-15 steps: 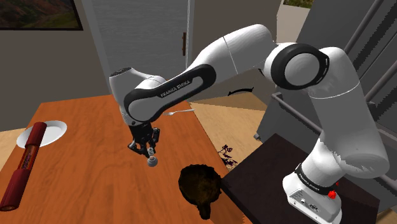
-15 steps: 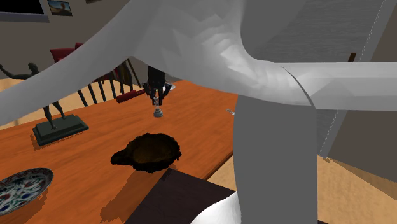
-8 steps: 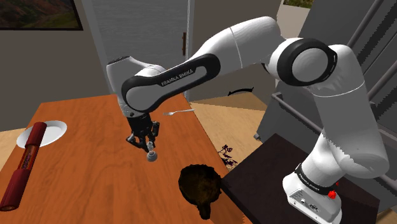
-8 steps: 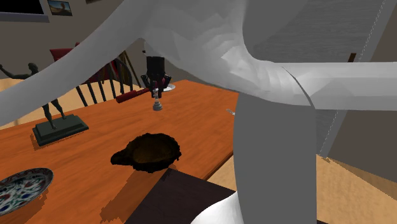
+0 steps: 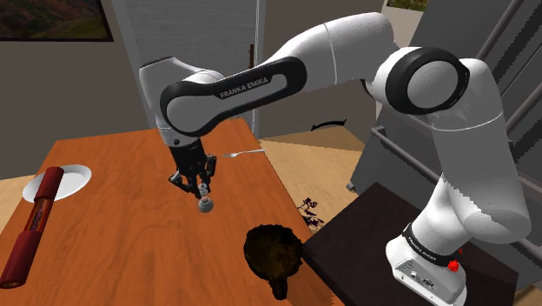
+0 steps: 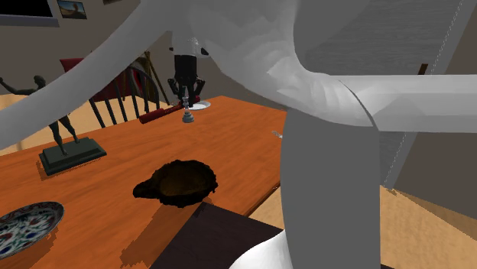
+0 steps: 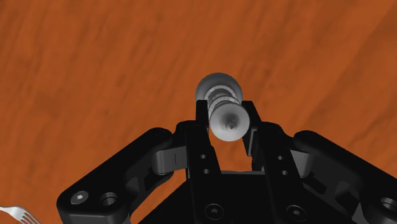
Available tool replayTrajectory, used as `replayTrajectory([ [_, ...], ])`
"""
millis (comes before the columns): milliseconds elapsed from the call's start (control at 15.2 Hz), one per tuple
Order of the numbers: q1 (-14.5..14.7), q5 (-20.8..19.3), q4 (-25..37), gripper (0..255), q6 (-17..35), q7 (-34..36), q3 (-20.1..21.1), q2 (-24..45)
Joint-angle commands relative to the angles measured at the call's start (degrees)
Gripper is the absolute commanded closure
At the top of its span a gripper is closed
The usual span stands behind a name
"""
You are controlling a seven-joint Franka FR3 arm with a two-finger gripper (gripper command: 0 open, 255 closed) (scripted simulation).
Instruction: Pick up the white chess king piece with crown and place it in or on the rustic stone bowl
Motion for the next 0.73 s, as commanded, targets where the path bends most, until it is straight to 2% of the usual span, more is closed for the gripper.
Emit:
replayTrajectory([
  [0,-0.7,0.7,-4.2,255,1.3,0.2,0.5,-2.9],
  [264,-3.1,3.5,-19.1,255,6.6,0.3,2.2,-12.8],
  [660,-5.2,9.1,-37.0,255,11.9,-0.9,4.5,-26.5],
])
